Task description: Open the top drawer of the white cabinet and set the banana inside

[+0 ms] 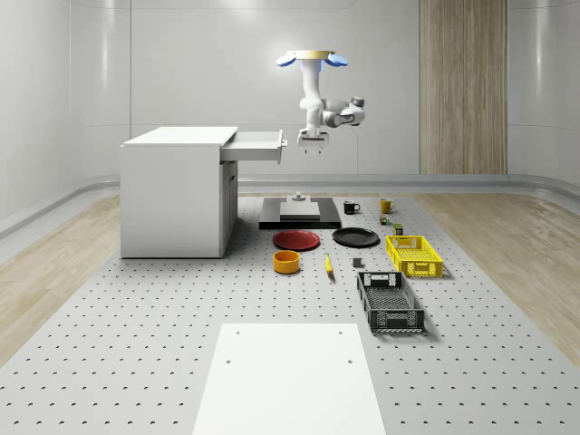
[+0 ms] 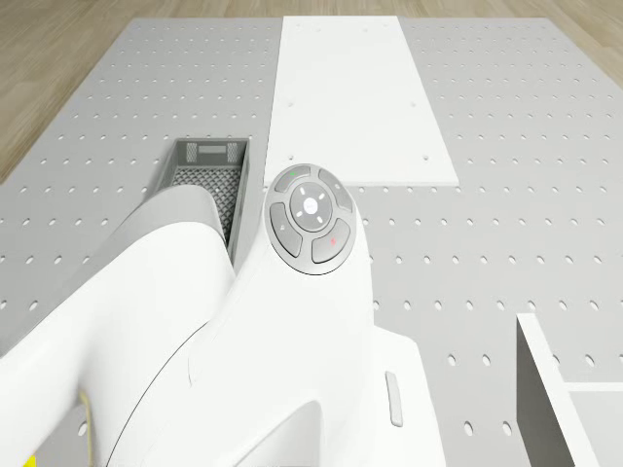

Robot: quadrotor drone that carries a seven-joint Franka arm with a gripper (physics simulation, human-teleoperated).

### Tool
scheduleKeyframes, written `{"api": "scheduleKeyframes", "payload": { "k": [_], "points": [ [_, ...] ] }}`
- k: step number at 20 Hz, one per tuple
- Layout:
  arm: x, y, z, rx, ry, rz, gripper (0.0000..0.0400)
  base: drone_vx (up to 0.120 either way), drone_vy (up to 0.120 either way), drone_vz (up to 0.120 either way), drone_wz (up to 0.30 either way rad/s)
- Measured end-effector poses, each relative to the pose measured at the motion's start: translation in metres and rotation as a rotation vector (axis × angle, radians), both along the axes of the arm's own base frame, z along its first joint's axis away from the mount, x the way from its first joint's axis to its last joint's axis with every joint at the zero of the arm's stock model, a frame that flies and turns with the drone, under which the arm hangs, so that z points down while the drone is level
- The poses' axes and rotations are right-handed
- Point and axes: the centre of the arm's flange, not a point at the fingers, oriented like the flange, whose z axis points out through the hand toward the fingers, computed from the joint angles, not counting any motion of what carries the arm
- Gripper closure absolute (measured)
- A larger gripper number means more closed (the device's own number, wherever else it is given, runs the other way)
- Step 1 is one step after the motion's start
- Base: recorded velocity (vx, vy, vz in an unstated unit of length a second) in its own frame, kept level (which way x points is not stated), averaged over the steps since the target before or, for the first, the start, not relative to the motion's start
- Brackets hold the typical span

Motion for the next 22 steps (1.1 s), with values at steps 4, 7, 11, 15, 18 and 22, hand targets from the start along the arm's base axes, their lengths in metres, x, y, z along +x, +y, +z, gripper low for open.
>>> {"api": "scheduleKeyframes", "payload": {
  "k": [4, 7, 11, 15, 18, 22],
  "points": [
    [0.0, 0.001, -0.0001, 0.01, 0.0, 0.0, 0.0, 0.12, 0.12, 0.0, 0.0],
    [0.0, 0.0014, -0.0001, 0.014, 0.0, 0.0, 0.0, 0.12, 0.12, 0.0, 0.0],
    [0.0, 0.0017, -0.0001, 0.016, 0.001, 0.0, 0.0, 0.12, 0.01, -0.02, 0.0],
    [0.0, 0.0018, -0.0001, 0.018, 0.001, 0.0, 0.0, 0.12, 0.0, -0.12, 0.0],
    [0.0, 0.0018, -0.0001, 0.018, 0.001, 0.0, 0.0, 0.12, 0.0, -0.12, 0.0],
    [0.0, 0.0019, -0.0001, 0.019, 0.001, 0.0, 0.0, 0.12, 0.0, -0.12, 0.0]
  ]
}}
